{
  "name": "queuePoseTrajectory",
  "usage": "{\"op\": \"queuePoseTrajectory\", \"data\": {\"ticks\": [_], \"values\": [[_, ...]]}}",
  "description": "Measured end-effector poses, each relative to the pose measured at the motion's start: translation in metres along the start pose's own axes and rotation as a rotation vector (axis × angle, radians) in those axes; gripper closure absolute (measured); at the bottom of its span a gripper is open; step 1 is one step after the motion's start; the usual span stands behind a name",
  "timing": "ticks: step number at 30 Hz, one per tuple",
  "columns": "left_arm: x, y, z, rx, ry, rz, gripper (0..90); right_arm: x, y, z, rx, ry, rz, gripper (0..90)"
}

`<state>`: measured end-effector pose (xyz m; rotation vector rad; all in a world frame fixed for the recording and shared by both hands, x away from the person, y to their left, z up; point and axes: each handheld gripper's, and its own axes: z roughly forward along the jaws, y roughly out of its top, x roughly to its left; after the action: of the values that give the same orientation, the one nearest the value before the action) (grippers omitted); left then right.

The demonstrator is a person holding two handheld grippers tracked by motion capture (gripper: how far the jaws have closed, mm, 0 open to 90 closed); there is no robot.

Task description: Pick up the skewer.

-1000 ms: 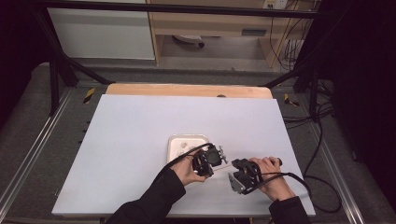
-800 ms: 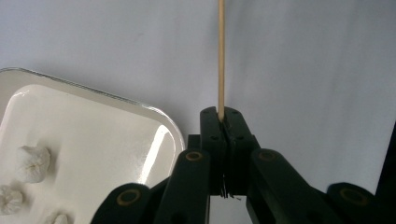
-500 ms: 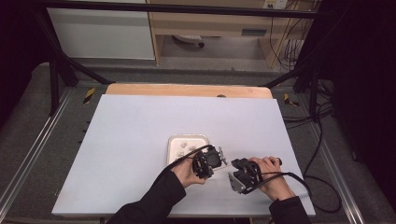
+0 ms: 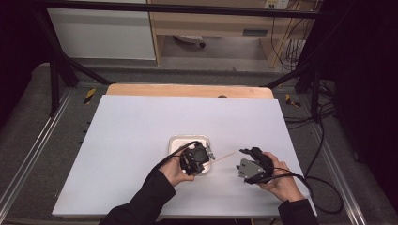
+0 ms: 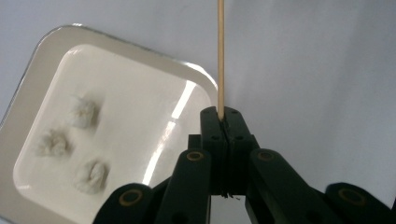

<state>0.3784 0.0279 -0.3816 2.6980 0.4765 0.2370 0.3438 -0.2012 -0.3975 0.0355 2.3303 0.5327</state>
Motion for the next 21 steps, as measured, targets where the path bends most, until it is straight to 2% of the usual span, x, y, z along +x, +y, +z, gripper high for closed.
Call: {"op": "queuePoseTrajectory", "data": {"ticks": [4,7,10,11,12,13,14,15,16,17,18,19,21], "values": [[0.006,-0.015,-0.007,-0.023,0.005,-0.03,88.7,-0.002,-0.012,0.002,-0.045,0.024,0.211,31.0],[0.011,-0.028,-0.013,-0.057,0.011,-0.064,88.7,-0.003,-0.019,0.003,-0.047,0.041,0.343,25.4],[0.014,-0.038,-0.017,-0.086,0.016,-0.092,88.7,-0.003,-0.024,0.006,-0.055,0.055,0.438,19.5],[0.015,-0.041,-0.017,-0.092,0.02,-0.098,88.7,-0.003,-0.027,0.007,-0.047,0.057,0.483,16.8],[0.015,-0.045,-0.018,-0.103,0.023,-0.11,88.7,-0.003,-0.028,0.008,-0.039,0.061,0.507,15.1],[0.015,-0.049,-0.019,-0.111,0.024,-0.116,88.7,-0.001,-0.032,0.011,-0.029,0.083,0.563,13.6],[0.015,-0.051,-0.02,-0.119,0.024,-0.122,88.7,-0.001,-0.032,0.011,-0.029,0.083,0.563,13.6],[0.015,-0.055,-0.021,-0.129,0.026,-0.126,88.7,0.0,-0.035,0.013,-0.024,0.098,0.604,10.5],[0.015,-0.058,-0.021,-0.14,0.03,-0.136,88.7,0.0,-0.035,0.013,-0.024,0.098,0.604,10.5],[0.016,-0.062,-0.022,-0.151,0.034,-0.145,88.7,0.001,-0.036,0.014,-0.024,0.109,0.631,9.5],[0.016,-0.066,-0.024,-0.166,0.038,-0.153,88.7,0.002,-0.038,0.015,-0.028,0.133,0.677,5.9],[0.016,-0.069,-0.025,-0.18,0.041,-0.166,88.7,0.002,-0.038,0.015,-0.028,0.133,0.677,5.9],[0.017,-0.077,-0.028,-0.21,0.05,-0.184,88.7,0.002,-0.039,0.017,-0.036,0.169,0.736,2.8]]}}
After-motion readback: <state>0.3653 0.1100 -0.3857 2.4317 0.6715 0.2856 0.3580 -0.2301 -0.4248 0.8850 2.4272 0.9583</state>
